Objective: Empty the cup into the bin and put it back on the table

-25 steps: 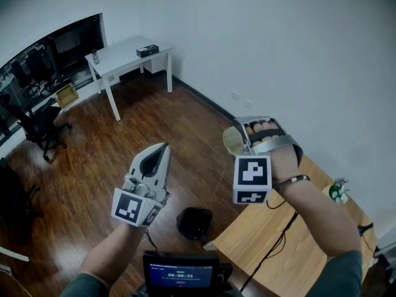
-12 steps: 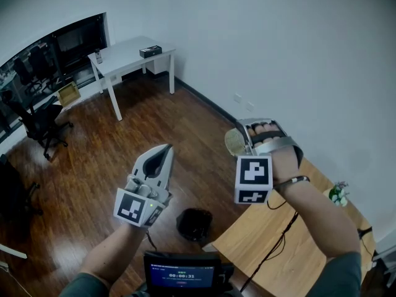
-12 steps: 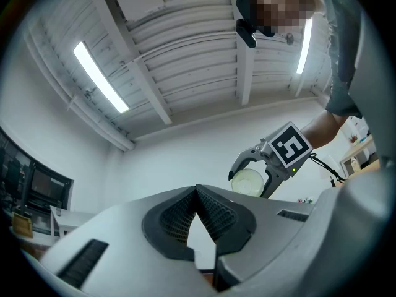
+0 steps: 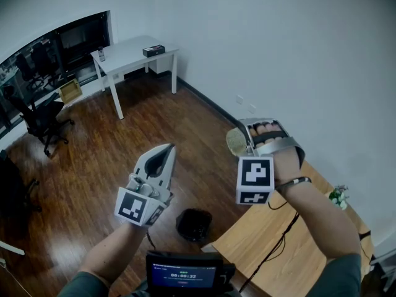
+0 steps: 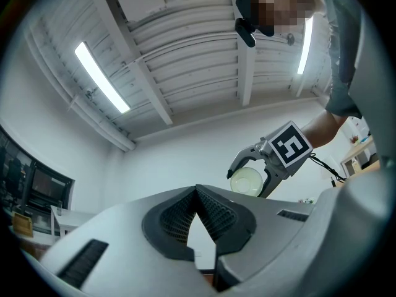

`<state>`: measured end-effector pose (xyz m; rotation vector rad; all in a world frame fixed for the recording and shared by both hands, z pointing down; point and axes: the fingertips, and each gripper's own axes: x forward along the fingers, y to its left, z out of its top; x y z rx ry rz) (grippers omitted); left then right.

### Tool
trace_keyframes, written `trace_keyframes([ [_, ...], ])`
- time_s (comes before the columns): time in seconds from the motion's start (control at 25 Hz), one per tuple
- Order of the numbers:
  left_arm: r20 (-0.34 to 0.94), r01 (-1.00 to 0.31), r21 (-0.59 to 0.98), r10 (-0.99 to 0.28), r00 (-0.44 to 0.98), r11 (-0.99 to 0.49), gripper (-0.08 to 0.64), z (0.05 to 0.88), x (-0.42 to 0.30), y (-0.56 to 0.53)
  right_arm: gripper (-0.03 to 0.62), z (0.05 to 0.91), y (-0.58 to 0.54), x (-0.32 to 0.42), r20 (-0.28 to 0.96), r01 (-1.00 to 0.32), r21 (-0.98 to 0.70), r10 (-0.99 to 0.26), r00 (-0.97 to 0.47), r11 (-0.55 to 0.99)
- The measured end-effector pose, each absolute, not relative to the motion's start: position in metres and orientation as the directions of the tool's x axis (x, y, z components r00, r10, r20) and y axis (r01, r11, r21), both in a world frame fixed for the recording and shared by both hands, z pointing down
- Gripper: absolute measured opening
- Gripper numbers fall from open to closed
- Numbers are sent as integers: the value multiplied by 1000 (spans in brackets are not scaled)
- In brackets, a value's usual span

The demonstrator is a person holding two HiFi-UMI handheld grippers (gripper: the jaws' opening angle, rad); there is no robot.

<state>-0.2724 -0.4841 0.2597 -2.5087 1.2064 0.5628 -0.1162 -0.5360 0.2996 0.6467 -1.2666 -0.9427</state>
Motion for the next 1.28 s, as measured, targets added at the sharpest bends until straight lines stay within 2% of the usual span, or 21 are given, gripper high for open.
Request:
trace_keyframes([
  [1.28,-484,-791,-77,-671,562,-607,-11,259,-278,-477,396,283,-532,-126,438,401,813,-897,53,421],
])
